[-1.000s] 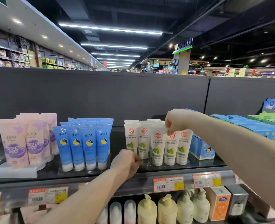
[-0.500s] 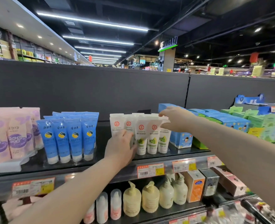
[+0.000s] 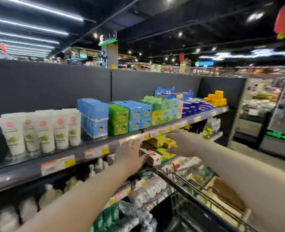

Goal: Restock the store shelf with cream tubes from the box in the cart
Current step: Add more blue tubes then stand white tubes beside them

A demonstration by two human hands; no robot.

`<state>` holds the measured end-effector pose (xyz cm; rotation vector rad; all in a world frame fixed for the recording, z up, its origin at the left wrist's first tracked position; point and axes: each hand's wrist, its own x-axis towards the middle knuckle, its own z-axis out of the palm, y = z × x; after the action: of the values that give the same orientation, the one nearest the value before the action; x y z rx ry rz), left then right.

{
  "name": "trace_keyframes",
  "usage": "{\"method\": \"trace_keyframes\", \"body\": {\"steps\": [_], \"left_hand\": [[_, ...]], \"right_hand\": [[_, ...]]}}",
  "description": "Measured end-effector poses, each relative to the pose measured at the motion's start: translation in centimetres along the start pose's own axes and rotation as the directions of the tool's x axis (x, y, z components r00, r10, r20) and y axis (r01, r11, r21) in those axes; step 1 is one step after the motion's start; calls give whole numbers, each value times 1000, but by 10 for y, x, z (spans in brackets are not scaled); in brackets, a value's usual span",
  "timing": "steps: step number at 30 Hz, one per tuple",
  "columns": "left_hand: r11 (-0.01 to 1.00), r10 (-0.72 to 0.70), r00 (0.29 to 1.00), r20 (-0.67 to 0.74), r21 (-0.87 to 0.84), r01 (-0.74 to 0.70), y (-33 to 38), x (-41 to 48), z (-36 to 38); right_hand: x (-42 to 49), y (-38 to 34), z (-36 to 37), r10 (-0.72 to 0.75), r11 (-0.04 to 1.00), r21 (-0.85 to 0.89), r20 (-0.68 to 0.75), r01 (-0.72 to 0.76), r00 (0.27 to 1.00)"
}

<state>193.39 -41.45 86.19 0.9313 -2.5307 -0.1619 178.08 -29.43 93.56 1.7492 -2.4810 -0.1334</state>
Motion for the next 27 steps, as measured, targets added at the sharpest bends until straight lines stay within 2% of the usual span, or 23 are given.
{"method": "trace_keyframes", "body": {"steps": [5, 11, 21, 27], "left_hand": [[990, 137, 977, 164, -67, -127, 132, -11, 62], [974, 224, 917, 331, -107, -199, 254, -39, 122], [959, 281, 839, 466, -104, -263, 358, -28, 189], [957, 289, 810, 510, -166, -238, 401, 18, 263]], "right_hand": [[-95, 112, 41, 179, 984, -10, 98, -179, 979], [-188, 199, 84, 330, 942, -9, 207, -335, 921], [-232, 285, 138, 400, 895, 99, 250, -434, 882], [-212, 359, 177, 387, 907, 39, 318, -420, 865]]}}
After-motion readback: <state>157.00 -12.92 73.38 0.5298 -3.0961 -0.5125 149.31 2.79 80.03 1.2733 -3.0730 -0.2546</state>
